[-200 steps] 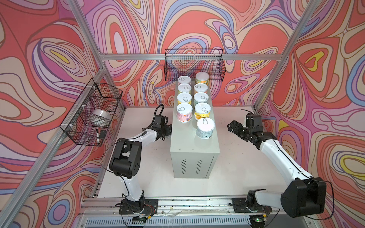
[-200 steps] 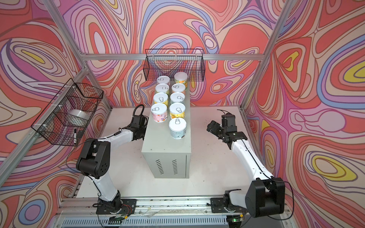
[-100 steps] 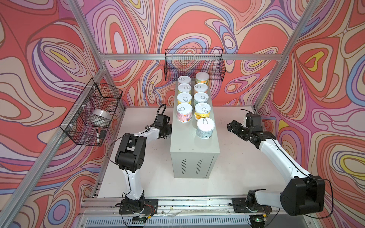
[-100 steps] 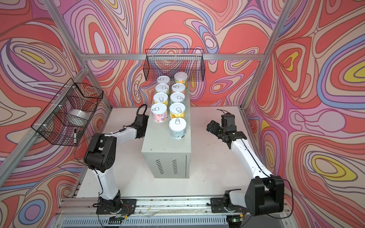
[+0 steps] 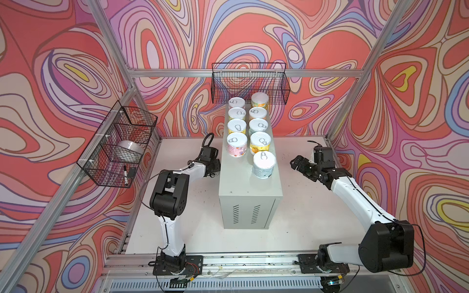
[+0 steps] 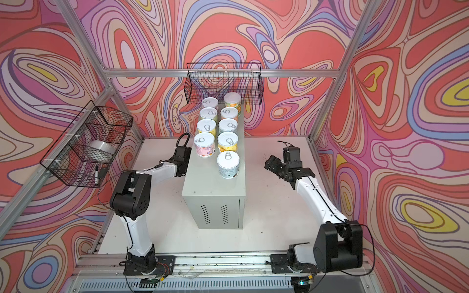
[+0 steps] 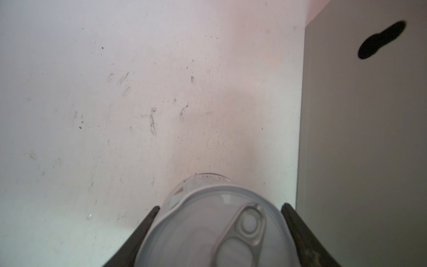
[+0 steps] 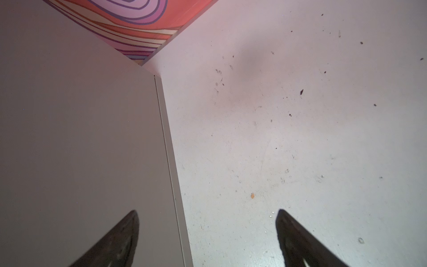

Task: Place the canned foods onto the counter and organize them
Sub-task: 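Close the left gripper around the second small white floor can, then lift the white can with the left gripper up over the cabinet top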

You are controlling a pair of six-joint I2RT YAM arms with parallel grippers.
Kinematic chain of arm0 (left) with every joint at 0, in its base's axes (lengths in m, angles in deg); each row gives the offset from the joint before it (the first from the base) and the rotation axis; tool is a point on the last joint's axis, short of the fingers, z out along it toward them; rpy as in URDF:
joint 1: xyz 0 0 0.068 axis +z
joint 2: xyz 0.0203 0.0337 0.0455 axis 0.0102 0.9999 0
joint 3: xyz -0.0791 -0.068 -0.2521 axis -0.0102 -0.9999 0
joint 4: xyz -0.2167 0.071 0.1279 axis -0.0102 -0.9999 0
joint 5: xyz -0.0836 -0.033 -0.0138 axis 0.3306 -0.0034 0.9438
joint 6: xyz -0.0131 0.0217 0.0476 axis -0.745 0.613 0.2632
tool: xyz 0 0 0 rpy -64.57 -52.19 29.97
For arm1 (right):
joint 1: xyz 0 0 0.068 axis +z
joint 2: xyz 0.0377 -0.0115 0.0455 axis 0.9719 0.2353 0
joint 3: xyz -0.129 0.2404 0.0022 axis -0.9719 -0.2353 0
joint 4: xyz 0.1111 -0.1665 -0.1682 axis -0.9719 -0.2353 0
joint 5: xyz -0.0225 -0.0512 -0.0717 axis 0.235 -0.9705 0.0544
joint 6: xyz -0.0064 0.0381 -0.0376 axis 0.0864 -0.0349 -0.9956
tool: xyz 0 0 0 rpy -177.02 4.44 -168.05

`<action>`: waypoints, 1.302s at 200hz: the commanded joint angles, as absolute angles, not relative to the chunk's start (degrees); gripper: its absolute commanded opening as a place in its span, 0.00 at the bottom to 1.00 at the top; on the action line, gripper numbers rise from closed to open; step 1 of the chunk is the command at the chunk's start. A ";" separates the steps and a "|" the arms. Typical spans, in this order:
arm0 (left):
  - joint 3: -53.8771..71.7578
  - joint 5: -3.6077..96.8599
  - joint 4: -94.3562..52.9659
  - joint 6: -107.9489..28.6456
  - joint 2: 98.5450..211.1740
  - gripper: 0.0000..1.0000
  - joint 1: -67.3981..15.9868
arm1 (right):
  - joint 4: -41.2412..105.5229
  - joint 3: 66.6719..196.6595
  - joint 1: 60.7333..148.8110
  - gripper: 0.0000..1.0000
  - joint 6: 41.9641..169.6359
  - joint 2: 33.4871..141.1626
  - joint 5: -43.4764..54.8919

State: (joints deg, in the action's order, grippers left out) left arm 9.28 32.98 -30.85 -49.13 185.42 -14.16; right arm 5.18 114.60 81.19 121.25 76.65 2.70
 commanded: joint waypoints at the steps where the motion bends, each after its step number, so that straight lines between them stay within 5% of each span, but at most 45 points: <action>1: 9.07 30.06 -35.10 -48.70 184.47 0.00 -14.13 | 6.98 114.36 80.87 0.95 120.97 76.98 3.47; 145: 1.75 32.65 -66.00 -46.43 144.41 0.00 -14.75 | 8.52 111.54 80.87 0.94 121.84 73.11 5.11; 260: 34.86 38.73 -89.25 -36.66 135.10 0.00 -14.74 | 8.29 112.46 80.87 0.94 122.12 71.17 5.55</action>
